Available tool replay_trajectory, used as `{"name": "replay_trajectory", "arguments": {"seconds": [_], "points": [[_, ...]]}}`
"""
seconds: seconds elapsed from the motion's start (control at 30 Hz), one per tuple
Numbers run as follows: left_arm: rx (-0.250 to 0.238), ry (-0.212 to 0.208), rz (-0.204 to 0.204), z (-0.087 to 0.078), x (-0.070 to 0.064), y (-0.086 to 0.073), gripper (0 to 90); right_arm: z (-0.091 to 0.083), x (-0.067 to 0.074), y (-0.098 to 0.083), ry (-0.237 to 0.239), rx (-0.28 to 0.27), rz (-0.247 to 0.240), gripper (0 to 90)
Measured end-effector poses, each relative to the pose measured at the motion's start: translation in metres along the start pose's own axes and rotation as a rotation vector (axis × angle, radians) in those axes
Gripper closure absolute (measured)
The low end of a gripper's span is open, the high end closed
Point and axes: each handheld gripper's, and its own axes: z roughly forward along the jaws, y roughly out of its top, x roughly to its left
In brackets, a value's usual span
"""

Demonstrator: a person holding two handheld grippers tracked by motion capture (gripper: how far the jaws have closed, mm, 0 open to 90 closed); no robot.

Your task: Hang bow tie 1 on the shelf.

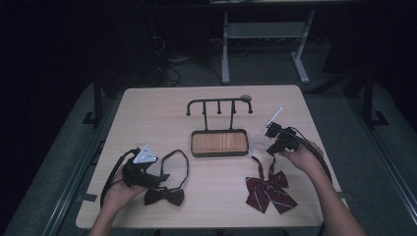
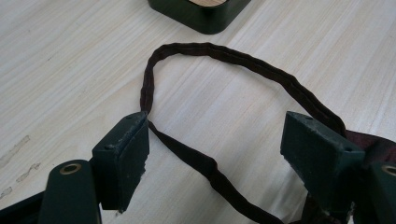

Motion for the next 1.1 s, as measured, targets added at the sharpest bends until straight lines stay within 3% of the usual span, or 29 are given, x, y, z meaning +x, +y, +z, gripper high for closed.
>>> {"name": "replay_trajectory", "arguments": {"seconds": [0.47, 0.73, 1.1], "points": [[-0.004, 0.001, -0.003, 0.001, 0.0, 0.0, 24.2, -0.026, 0.001, -0.008, 0.095, -0.058, -0.031, 87.2], [-0.002, 0.001, -0.006, 0.0, 0.0, -0.001, 24.2, -0.045, 0.007, -0.009, 0.098, -0.071, -0.072, 87.2], [0.0, 0.006, -0.005, 0.0, 0.0, -0.001, 23.8, -0.059, 0.011, -0.01, 0.131, -0.095, -0.094, 87.2]]}}
